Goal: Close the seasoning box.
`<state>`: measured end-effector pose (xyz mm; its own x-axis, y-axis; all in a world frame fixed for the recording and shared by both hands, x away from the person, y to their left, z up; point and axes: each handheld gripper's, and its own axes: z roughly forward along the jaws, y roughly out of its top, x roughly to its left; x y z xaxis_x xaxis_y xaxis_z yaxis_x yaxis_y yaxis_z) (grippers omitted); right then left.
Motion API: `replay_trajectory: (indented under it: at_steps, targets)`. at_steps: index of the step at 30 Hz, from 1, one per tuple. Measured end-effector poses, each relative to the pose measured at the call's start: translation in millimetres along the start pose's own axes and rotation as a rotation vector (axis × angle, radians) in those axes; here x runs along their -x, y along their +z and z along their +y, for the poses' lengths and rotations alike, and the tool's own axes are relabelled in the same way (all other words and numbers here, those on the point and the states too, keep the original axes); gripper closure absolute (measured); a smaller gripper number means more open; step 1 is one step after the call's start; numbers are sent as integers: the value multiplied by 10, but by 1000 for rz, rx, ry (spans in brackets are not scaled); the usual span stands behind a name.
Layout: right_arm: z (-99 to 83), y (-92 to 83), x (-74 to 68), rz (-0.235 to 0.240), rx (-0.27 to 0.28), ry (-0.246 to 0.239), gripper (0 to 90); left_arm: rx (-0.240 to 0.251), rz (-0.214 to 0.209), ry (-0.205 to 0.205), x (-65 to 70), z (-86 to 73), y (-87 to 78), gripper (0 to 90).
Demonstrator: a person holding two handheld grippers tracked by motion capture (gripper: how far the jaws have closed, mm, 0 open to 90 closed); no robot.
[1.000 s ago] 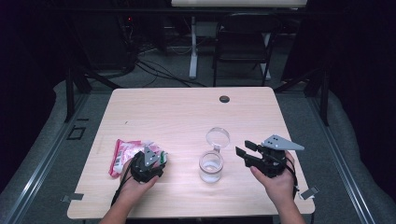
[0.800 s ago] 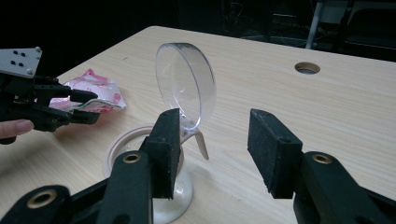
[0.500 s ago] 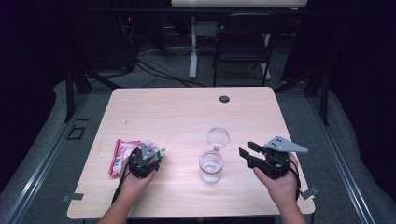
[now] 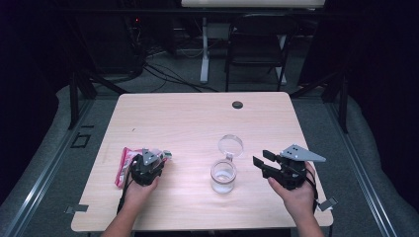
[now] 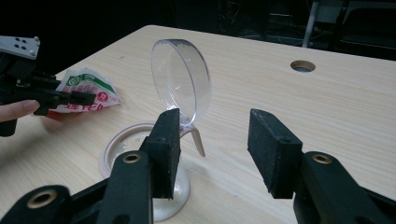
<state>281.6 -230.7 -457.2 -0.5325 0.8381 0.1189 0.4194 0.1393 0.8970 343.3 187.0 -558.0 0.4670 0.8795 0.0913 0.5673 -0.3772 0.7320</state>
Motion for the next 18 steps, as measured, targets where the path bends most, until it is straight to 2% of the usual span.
replay_trajectory:
  at_steps: [12, 18]
  targets:
    - [-7, 3, 5, -1, -1, 1, 541, 11, 2, -50, -104, -7, -17, 856]
    - [-14, 12, 6, -1, -2, 2, 541, 14, -6, -54, -121, -8, -18, 875]
